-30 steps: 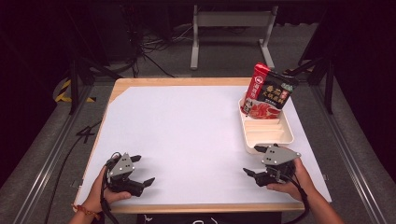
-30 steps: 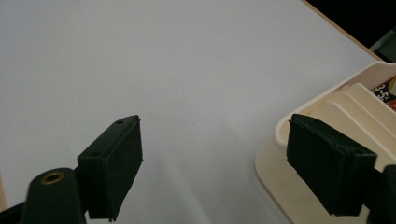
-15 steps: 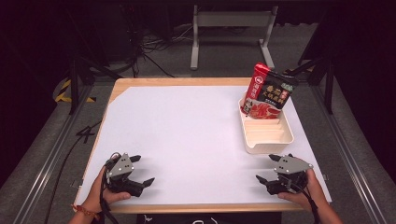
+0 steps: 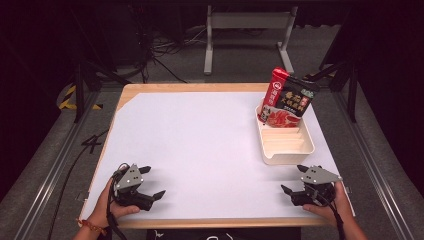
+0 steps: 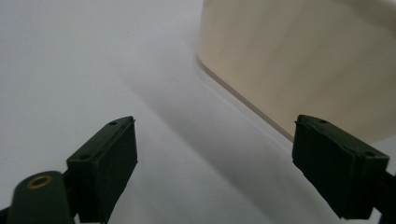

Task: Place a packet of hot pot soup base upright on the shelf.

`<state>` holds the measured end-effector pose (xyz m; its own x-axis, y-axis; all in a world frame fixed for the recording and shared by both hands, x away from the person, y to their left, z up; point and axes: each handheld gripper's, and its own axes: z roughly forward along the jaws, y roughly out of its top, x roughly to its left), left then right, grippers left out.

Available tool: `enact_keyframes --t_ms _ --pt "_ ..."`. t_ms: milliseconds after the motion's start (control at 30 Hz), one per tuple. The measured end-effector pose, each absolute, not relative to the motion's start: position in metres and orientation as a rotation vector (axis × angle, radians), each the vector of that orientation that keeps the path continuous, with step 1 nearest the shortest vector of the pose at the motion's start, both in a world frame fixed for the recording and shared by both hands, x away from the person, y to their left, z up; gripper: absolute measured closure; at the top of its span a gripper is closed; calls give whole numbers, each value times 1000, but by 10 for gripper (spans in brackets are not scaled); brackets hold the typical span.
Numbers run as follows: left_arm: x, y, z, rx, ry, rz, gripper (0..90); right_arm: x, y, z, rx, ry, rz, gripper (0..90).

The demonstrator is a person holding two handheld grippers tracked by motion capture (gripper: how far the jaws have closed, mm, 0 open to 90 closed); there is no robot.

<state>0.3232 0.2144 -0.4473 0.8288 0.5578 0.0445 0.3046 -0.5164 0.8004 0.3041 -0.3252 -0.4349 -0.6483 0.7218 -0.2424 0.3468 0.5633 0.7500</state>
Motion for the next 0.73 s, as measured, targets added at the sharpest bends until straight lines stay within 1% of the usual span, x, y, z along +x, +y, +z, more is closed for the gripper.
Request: enact_keyframes --t_ms 733 --pt "326 214 -446 2143 635 372 74 305 -331 -432 889 2225 953 138"
